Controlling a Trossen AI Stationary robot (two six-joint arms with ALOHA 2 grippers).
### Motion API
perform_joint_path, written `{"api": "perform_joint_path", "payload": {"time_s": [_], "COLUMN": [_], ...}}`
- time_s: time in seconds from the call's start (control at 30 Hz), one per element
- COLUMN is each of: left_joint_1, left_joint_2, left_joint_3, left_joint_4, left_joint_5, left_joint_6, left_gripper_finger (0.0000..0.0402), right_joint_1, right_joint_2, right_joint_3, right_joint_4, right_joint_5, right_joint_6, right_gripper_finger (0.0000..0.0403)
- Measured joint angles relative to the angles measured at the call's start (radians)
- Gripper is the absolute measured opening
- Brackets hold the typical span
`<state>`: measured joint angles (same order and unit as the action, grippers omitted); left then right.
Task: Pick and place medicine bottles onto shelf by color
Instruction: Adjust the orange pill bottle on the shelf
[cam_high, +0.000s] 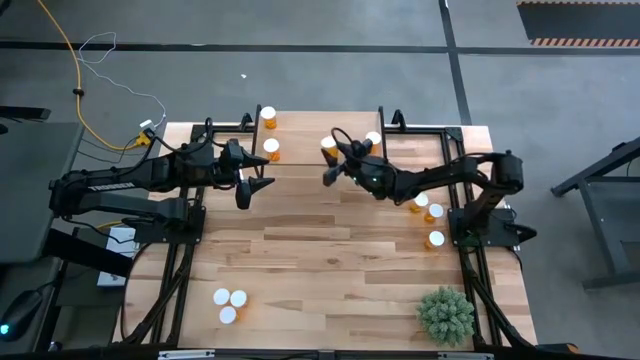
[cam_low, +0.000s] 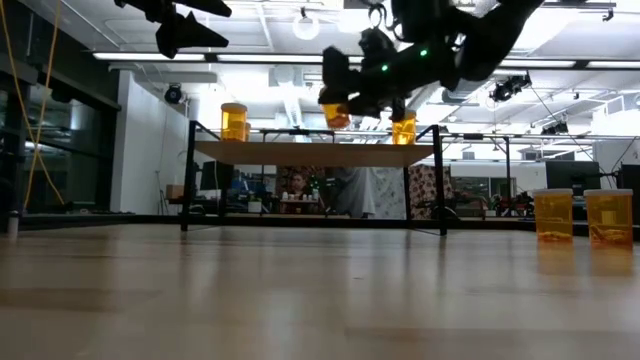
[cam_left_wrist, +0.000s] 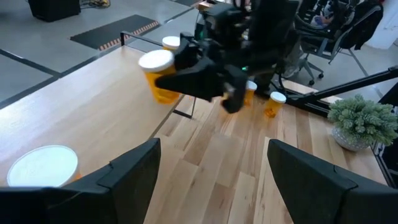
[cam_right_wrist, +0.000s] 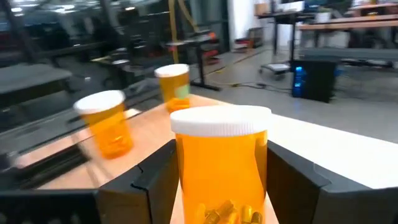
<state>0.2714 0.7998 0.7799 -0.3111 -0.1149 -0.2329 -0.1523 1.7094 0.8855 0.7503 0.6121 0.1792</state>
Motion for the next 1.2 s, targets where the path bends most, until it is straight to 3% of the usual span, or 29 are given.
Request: {"api": "perform_joint_path", "payload": {"time_s": [0.57, 1.2], "left_joint_1": [0.0, 0.0], "left_joint_2": [0.0, 0.0], "left_joint_3": [0.0, 0.0], "left_joint_4": [-0.002, -0.002], "left_joint_5": [0.0, 0.0], "left_joint_6": [0.026, 0.026], "left_gripper_finger": [0.0287, 0.0287], "right_joint_1": [-0.003, -0.012], "right_joint_2": [0.135, 0.135], "right_joint_3": [0.023, 0.024], "right_joint_4": [0.127, 0.1], "right_joint_5": [0.198, 0.179], "right_joint_6": [-0.004, -0.031], "right_gripper_finger": [0.02, 0.02]}}
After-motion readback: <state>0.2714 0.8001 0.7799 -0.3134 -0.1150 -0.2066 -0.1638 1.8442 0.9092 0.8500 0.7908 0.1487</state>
